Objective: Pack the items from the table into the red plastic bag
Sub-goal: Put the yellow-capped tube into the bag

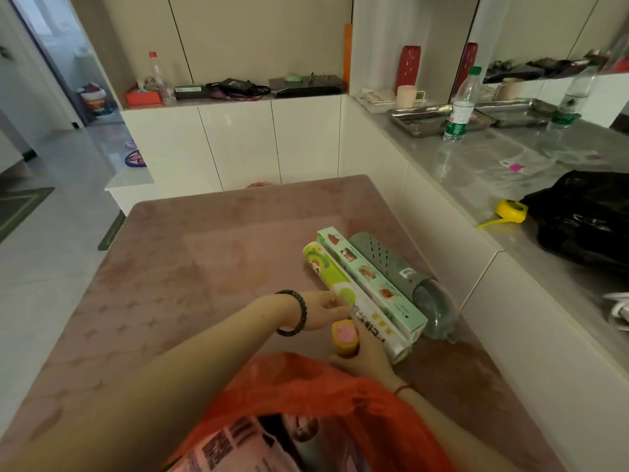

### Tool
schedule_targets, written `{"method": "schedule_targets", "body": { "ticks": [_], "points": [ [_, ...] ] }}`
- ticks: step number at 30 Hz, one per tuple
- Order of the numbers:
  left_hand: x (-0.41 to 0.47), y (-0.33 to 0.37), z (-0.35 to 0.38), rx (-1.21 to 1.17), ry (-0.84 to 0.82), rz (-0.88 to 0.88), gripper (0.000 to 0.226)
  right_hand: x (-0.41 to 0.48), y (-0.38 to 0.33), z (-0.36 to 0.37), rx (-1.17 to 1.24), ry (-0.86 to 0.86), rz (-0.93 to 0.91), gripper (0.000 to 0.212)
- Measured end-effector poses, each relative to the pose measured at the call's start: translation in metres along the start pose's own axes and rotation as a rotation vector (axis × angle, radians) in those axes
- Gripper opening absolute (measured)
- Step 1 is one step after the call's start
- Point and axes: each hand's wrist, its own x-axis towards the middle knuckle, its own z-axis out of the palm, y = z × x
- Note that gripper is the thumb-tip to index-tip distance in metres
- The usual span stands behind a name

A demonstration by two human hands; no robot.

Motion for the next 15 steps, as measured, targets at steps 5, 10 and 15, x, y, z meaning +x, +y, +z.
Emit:
{"method": "schedule_targets", "body": {
  "ticks": [5, 10, 15],
  "points": [
    [-0.011, -0.001, -0.003, -0.18, 0.058, 0.01, 0.056, -0.001, -0.009, -0.01, 0.114, 0.071, -0.122, 0.046],
    [-0.069, 0.02, -0.023, -0.455, 0.344, 0.199, 0.045, -0.032, -0.098, -0.061, 0.211, -0.011, -0.355, 0.042],
    [-0.158, 0.032, -0.04, -0.603, 0.551, 0.451, 0.019, -0.093, -0.172, -0.079, 0.107, 0.012, -0.56, 0.061]
  ]
}}
